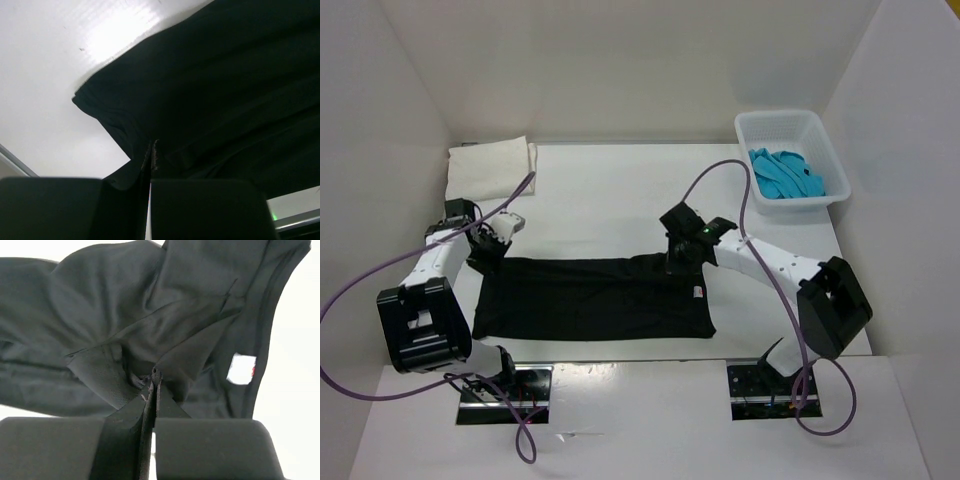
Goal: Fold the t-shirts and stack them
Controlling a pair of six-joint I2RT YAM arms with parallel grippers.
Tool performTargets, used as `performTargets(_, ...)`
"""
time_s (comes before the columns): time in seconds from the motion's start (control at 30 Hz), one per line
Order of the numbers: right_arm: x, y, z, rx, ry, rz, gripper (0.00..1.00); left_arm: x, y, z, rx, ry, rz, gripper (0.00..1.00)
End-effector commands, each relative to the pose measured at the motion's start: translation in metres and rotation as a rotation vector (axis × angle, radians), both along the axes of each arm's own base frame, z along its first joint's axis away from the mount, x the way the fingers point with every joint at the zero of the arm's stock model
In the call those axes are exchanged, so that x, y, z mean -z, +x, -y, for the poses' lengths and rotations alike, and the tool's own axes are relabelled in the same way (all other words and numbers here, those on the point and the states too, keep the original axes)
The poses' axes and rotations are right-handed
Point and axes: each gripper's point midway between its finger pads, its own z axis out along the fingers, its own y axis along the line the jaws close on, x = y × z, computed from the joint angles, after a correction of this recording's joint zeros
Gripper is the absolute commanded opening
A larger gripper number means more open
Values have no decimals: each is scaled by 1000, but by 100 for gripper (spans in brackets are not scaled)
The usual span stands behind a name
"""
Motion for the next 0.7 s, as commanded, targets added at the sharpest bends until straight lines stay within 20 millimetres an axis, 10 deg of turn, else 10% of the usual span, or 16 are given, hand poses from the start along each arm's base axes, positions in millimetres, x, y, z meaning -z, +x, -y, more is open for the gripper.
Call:
performTargets(0.0, -17, -3, -32, 2, 135, 51, 0, -7, 4, -8, 26, 48, 48, 0)
performTargets(0.5, 35, -40, -35, -2, 81, -88, 1, -9, 6, -13, 31, 94, 75, 0)
performTargets(0.67, 32, -16, -40, 20, 44, -25, 0, -13, 20, -11, 5, 61, 99, 0)
